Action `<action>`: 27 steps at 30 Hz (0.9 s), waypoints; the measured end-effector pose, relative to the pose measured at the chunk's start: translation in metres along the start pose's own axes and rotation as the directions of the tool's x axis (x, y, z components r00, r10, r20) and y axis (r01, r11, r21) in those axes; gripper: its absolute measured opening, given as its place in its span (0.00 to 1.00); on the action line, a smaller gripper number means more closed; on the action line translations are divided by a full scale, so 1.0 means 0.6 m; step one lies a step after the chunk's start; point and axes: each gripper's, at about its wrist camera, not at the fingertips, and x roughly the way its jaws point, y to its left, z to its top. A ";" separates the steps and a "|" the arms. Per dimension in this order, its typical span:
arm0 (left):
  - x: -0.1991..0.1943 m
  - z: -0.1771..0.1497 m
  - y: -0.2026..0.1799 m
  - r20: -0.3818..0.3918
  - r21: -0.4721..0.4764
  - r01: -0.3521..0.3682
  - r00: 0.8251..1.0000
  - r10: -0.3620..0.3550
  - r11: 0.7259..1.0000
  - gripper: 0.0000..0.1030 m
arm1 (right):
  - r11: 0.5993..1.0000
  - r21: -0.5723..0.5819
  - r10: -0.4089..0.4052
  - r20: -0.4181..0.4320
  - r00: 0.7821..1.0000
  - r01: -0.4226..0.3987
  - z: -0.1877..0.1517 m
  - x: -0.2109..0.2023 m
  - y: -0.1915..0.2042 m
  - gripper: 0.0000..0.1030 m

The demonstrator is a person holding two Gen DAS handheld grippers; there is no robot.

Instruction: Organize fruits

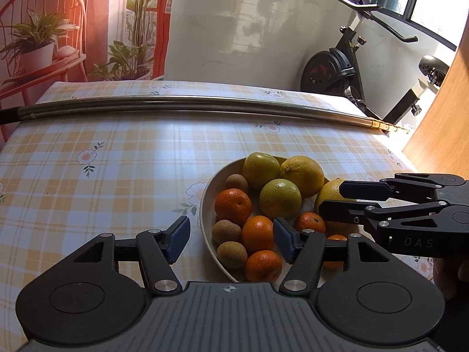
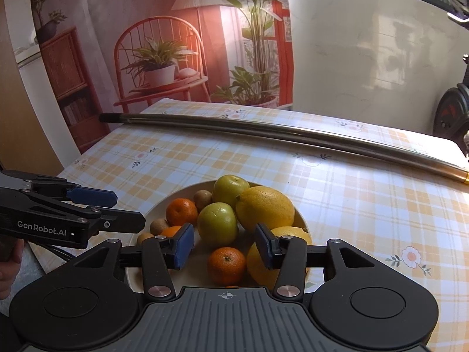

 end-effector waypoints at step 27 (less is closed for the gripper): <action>-0.197 0.143 -0.099 0.426 0.067 0.013 0.904 -0.040 0.998 1.00 | 0.979 0.161 -0.171 0.303 0.937 0.127 0.149 -0.260 -0.051 1.00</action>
